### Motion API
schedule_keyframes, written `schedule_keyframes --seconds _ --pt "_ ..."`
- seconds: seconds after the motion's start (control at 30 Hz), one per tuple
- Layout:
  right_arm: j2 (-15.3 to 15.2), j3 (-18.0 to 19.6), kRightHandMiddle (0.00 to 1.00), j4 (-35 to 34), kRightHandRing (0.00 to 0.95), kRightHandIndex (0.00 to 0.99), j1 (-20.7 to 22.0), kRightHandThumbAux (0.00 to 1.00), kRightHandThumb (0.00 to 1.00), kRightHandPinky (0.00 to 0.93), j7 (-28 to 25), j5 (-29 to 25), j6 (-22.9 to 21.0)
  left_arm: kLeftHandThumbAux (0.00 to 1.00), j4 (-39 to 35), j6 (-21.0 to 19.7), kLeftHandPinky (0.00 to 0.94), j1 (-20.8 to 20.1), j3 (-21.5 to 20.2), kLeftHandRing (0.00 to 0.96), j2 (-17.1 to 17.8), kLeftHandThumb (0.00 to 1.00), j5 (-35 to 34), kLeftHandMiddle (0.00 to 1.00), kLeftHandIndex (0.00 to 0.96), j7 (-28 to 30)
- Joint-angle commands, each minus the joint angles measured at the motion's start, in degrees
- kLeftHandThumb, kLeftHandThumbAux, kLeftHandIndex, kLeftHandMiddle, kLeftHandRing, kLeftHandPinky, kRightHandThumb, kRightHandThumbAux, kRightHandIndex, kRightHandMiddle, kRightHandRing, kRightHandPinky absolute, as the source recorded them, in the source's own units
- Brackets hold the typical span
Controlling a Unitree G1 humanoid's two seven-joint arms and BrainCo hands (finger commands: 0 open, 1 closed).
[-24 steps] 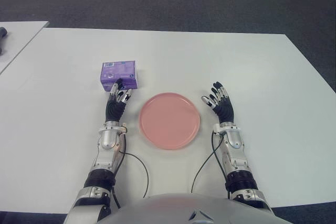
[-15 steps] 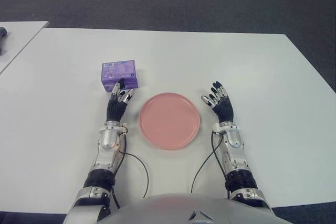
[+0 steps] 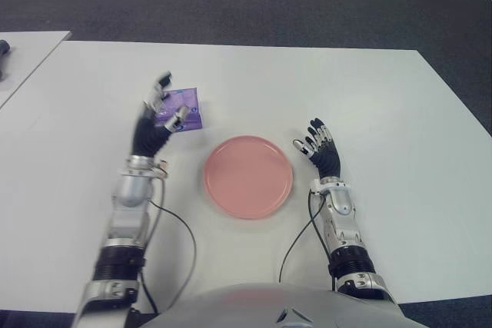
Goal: Put the tissue paper into the plate.
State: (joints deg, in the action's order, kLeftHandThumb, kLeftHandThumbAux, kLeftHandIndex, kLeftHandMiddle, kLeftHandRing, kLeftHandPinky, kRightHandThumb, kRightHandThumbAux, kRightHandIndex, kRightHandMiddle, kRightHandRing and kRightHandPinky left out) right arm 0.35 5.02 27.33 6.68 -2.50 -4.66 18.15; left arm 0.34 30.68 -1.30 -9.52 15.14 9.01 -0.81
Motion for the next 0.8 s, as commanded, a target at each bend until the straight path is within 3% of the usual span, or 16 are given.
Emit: schedule_keyframes --seconds 0.03,0.4,0.8 --pt "0.63 0.05 0.0 4.45 0.0 0.0 -1.51 0.794 0.101 0.043 -0.02 -0.15 -2.5 0.431 -3.42 -1.07 0.0 -0.13 -3.27 0.0 3.47 0.029 3.51 0.0 0.0 -1.21" --pt "0.59 -0.26 0.0 7.88 0.0 0.0 -0.12 0.785 0.097 0.033 -0.64 0.34 0.57 0.348 -7.54 -2.58 0.0 -2.51 -6.81 0.0 9.03 0.067 5.55 0.0 0.0 -0.75" --pt "0.81 -0.12 0.001 11.9 0.001 0.0 1.44 0.787 0.095 0.046 -0.32 0.43 3.08 0.29 -2.97 -0.86 0.0 -7.86 -8.11 0.0 13.47 0.089 8.88 0.0 0.0 -2.7"
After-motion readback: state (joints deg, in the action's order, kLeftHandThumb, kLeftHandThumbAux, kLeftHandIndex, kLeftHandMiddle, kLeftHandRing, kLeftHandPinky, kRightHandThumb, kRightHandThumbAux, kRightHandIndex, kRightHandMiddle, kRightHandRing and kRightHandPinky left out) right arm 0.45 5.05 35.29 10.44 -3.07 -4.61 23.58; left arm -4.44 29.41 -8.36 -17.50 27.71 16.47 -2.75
